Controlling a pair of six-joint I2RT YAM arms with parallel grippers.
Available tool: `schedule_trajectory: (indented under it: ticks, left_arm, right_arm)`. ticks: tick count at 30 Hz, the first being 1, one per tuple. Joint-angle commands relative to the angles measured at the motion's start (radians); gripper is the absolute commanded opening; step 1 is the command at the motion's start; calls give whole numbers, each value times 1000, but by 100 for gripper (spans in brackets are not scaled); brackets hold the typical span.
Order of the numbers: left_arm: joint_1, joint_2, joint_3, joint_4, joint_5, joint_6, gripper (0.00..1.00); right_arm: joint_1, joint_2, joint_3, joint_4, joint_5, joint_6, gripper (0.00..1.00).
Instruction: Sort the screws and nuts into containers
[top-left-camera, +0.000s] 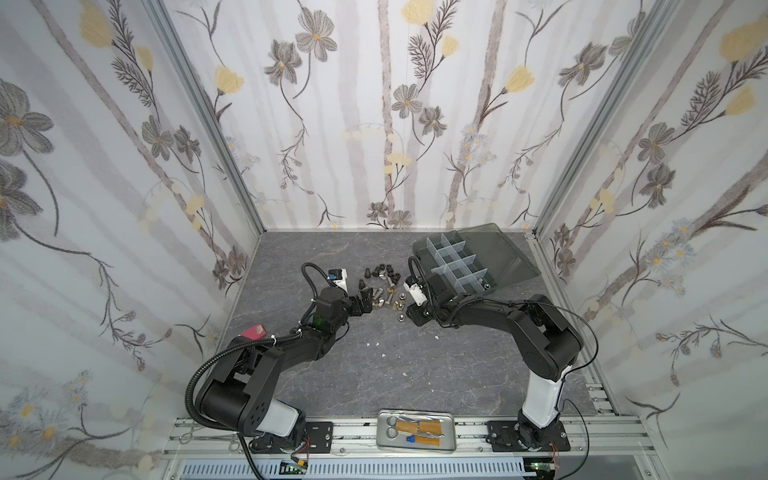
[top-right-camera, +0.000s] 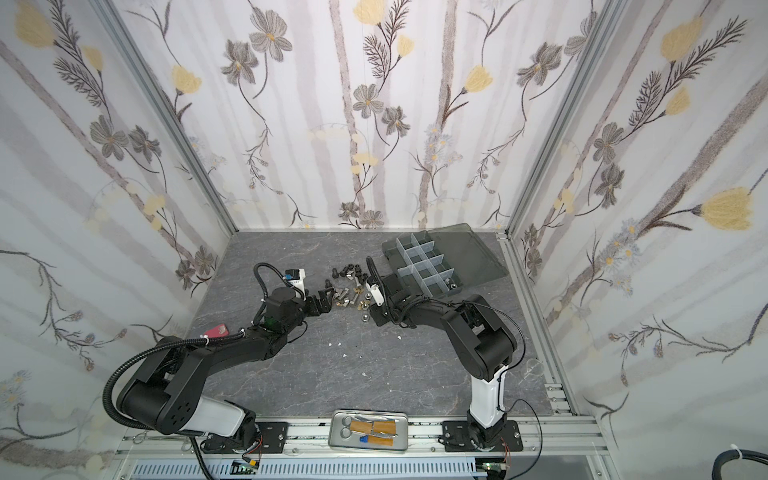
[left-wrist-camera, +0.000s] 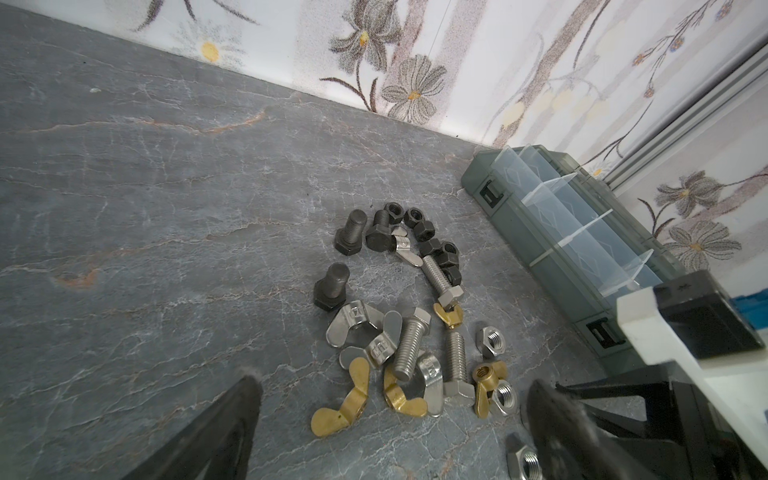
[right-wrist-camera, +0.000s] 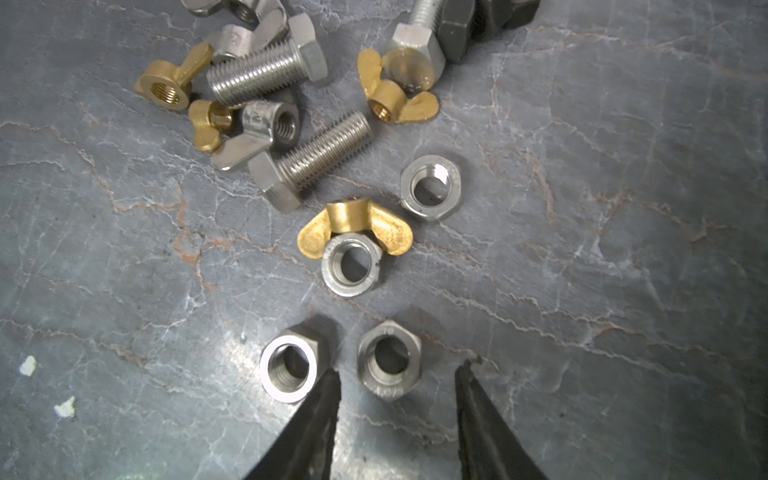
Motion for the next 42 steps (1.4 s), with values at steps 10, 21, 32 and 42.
schedule_trajectory:
  ticks: [10, 21, 32, 42]
  left_arm:
    - [-6, -4, 12, 32, -1, 6, 100]
    - [-10, -45, 86, 13, 10, 37, 100]
    - [-195, 44, 362, -207, 275, 341, 100]
    - [-226, 162, 441, -155, 317, 312, 100]
  right_arm:
    - [1, 27, 21, -4, 21, -8, 25]
    - [-42, -69, 78, -26, -5, 11, 23]
    - [-338, -148, 124, -125, -214, 72, 23]
    - [-559, -172, 131, -244, 162, 137, 22]
